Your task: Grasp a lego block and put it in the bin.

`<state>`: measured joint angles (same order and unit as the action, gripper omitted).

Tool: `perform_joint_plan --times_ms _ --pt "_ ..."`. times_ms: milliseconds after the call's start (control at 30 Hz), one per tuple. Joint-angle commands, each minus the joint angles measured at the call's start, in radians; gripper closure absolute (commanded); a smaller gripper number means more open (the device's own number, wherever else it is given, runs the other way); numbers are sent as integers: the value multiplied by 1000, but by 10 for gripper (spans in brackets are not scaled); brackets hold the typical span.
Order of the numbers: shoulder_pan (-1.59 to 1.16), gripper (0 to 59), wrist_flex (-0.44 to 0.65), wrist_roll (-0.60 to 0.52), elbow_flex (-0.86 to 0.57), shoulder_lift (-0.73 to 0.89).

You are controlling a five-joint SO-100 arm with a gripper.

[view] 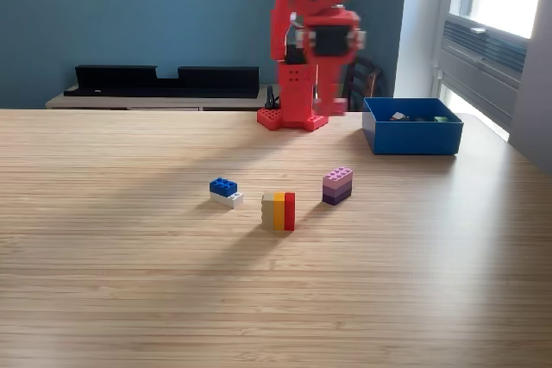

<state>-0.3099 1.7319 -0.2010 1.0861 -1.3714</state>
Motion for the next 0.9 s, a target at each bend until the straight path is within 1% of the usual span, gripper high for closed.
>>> perform_joint_plan --times_ms 33,233,433,733,900 --pt "-322 585 31 58 -69 -18" --pt "-606 585 31 121 -78 -11" --pt "-808 585 31 170 -18 -11" --pt "-856 583 32 219 8 -17" --pt "-882 585 32 258 77 -18"
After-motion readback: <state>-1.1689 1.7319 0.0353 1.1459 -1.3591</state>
